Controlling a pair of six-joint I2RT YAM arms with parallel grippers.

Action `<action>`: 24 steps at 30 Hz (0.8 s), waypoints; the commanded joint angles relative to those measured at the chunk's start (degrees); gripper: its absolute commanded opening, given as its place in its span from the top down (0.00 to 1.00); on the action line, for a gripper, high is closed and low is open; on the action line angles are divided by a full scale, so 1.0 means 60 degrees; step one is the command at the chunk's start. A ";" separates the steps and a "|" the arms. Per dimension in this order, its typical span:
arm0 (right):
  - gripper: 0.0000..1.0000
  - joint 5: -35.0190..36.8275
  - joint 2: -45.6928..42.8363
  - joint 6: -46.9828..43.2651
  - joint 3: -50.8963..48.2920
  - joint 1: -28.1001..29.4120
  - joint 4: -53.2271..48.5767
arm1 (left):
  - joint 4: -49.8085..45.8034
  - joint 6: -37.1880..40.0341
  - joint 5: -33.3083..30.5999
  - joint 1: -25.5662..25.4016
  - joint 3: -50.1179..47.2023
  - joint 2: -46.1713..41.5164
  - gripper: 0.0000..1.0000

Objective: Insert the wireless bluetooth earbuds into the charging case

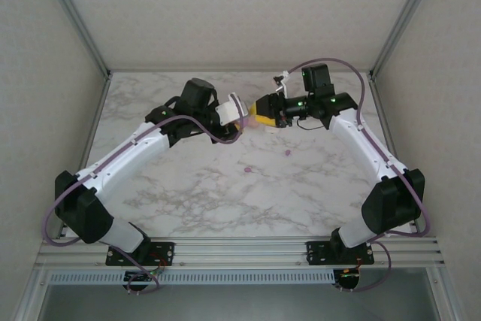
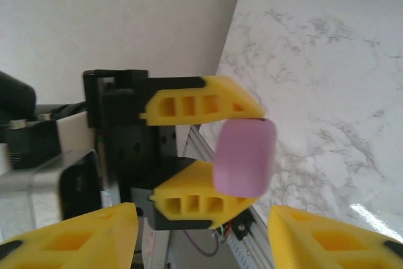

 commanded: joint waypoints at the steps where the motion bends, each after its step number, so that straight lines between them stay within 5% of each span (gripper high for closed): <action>1: 0.42 -0.0332 0.0372 -0.0225 0.0478 0.0200 -0.0376 | -0.0251 0.0167 0.0222 -0.0115 0.0459 0.0072 0.73; 24: 0.50 0.0513 0.1668 -0.1042 0.1410 0.0657 -0.1707 | -0.0350 0.0181 0.0442 -0.0171 0.0708 0.0041 0.72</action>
